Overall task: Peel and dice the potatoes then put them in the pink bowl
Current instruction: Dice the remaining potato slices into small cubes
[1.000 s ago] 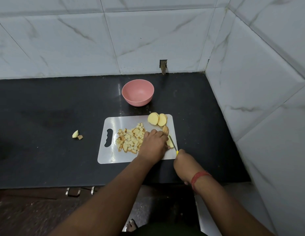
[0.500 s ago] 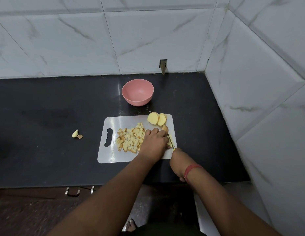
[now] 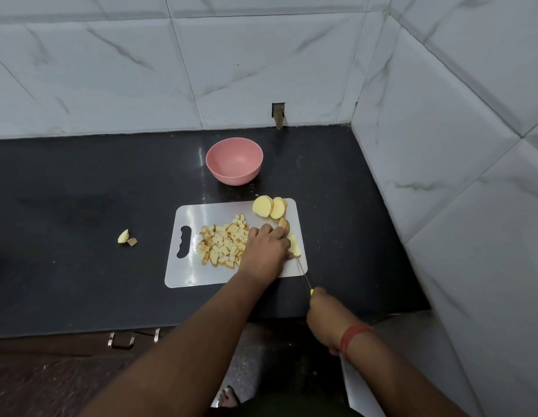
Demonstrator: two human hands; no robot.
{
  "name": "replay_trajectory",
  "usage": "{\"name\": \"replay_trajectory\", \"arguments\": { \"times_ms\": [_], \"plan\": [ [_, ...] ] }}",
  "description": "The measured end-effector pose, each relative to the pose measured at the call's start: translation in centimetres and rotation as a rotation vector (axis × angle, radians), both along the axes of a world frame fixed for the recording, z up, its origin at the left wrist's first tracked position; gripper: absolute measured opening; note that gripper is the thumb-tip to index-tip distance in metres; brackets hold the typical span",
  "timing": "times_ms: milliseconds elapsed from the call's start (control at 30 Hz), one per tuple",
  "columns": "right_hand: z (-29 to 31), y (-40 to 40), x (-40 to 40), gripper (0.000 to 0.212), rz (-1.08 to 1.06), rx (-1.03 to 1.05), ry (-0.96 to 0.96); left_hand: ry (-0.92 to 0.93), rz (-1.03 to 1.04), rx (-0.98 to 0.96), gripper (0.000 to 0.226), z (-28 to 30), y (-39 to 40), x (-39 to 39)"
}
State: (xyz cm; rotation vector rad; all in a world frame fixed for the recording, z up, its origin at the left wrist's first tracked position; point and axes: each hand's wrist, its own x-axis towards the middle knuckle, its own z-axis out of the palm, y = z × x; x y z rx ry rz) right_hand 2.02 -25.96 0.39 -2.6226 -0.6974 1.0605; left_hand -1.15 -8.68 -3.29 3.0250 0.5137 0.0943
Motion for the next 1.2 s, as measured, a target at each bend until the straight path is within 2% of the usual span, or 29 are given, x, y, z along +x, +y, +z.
{"name": "replay_trajectory", "arguments": {
  "times_ms": [33,67,167,300,333,467,667,1067,1200],
  "plan": [
    [-0.3,-0.3,-0.2,0.031,0.079,-0.036,0.050,-0.001,0.002,-0.005,0.031,0.0,0.0,0.0],
    [-0.3,-0.5,-0.3,0.028,0.114,-0.039,0.020,0.000,0.004,-0.012,0.031,-0.1,0.0,-0.1],
    [-0.3,-0.7,0.0,0.012,0.067,0.003,-0.140,-0.031,0.040,-0.051,0.030,-0.2,0.0,-0.3],
    [0.2,0.3,0.5,0.004,0.067,0.036,-0.117,-0.118,0.188,-0.138,0.028,-0.6,-0.4,-1.1],
    [0.5,0.7,0.6,0.005,0.073,0.029,-0.111,-0.117,0.204,-0.131,0.026,-0.7,-0.5,-1.3],
    [1.0,2.0,0.8,0.029,0.085,0.047,-0.037,-0.100,0.204,-0.116,0.024,-0.7,-0.6,-1.4],
    [0.3,3.1,0.7,0.022,0.034,-0.006,-0.049,-0.100,0.195,-0.099,0.026,-0.6,-0.7,-1.2],
    [0.2,4.3,1.1,0.034,0.066,-0.049,-0.049,-0.139,0.177,-0.053,0.021,-1.0,-0.5,-1.0],
    [0.3,4.4,1.5,0.034,0.086,0.000,-0.017,-0.135,0.148,-0.040,0.020,-1.0,-0.4,-1.0]
  ]
}}
